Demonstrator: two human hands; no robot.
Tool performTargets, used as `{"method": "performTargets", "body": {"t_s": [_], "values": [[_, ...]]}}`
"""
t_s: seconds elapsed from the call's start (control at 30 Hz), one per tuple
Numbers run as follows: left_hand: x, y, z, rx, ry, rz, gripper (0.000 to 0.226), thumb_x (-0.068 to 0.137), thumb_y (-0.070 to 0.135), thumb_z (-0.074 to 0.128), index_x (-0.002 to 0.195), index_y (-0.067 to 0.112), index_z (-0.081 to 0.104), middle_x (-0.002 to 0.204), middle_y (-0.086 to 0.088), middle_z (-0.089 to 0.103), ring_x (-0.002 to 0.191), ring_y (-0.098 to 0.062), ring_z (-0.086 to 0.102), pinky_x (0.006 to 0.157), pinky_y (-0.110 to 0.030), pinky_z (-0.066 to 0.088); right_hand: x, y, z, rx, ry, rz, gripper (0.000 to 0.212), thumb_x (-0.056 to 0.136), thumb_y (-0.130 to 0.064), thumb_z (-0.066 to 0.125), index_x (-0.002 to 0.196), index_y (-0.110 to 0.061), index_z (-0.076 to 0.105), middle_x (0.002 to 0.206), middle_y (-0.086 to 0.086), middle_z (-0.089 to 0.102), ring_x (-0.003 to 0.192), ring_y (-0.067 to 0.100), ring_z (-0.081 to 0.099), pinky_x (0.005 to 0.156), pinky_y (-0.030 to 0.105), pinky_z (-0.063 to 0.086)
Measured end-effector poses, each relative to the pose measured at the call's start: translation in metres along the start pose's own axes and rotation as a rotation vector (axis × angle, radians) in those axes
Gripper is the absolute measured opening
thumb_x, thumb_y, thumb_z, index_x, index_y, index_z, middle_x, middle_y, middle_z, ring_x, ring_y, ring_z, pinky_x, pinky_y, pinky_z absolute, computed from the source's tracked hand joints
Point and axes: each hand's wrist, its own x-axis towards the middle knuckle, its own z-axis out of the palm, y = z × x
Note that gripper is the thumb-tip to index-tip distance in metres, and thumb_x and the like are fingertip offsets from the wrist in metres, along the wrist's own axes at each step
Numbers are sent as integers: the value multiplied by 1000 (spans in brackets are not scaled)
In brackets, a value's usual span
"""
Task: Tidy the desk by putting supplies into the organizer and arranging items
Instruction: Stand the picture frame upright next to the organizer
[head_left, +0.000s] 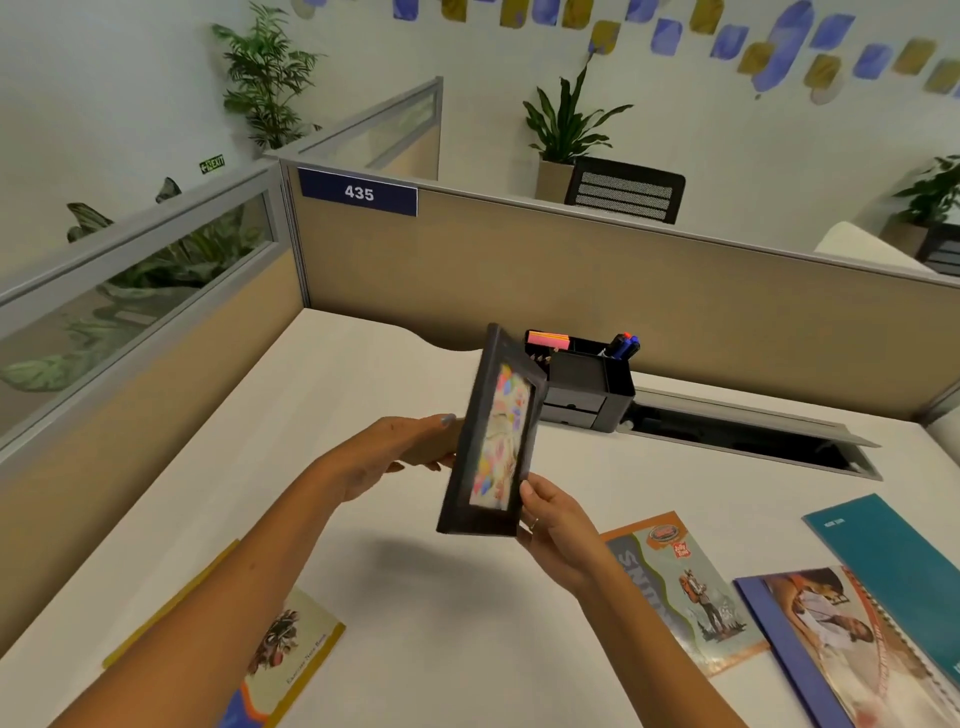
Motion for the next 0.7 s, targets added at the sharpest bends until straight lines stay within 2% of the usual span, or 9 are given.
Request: {"method": "performTargets", "body": {"t_s": [0.1,0.17,0.23,0.3,0.37,0.43,0.53,0.6,0.7], "values": [[3,-10,-14,77,7,36,59,70,63,47,107,21,64,111,-2,66,106,-22,59,97,-39,41,6,-5,2,-48,-28,2,22,96,-17,43,109,-14,60,105,4,69,104,20,62,83,29,55],[11,-18,-21,126,52,68,48,79,55,50,107,19,65,109,-5,67,102,-23,61,98,-42,46,11,-5,3,-94,-39,10,23,96,-18,42,110,-13,59,107,5,67,106,21,61,81,28,55],[20,-24,-25,215,146,121,26,89,37,56,108,20,62,109,-2,64,98,-19,59,82,-30,52,18,-4,2,-134,-33,14,23,95,-17,43,111,-13,58,108,5,67,106,21,61,80,28,55],[27,-23,-30,354,275,194,16,88,26,62,103,25,57,104,2,57,92,-15,55,66,-17,45,27,-4,1,-177,-21,4,23,95,-17,43,112,-13,57,111,7,65,109,23,60,83,30,55],[34,-20,-36,400,360,261,14,87,26,63,99,25,56,97,2,56,85,-14,55,63,-16,44,38,-5,2,-203,-7,-15,21,95,-17,44,111,-14,58,110,6,66,106,22,62,85,31,55],[39,-17,-44,288,402,267,14,90,32,56,95,20,60,88,-1,62,81,-17,58,66,-19,46,49,-6,6,-227,10,-47,20,95,-17,44,109,-16,58,108,5,67,102,19,64,85,31,55],[45,-11,-52,12,319,206,35,90,49,42,89,21,63,79,-3,67,75,-17,64,69,-22,49,70,-7,12,-254,49,-103,19,94,-17,47,108,-19,59,109,5,67,102,19,65,86,34,55],[52,-12,-52,-31,260,201,38,83,55,40,96,26,61,90,4,68,85,-13,65,72,-21,49,87,-9,16,-270,75,-142,20,94,-17,47,110,-19,59,109,5,67,101,18,66,85,32,55],[71,-18,-55,-44,264,244,32,85,46,49,108,25,56,105,5,66,99,-12,62,78,-24,52,113,-13,21,-287,111,-188,23,95,-15,48,115,-17,59,110,4,68,101,17,66,85,32,56]]}}
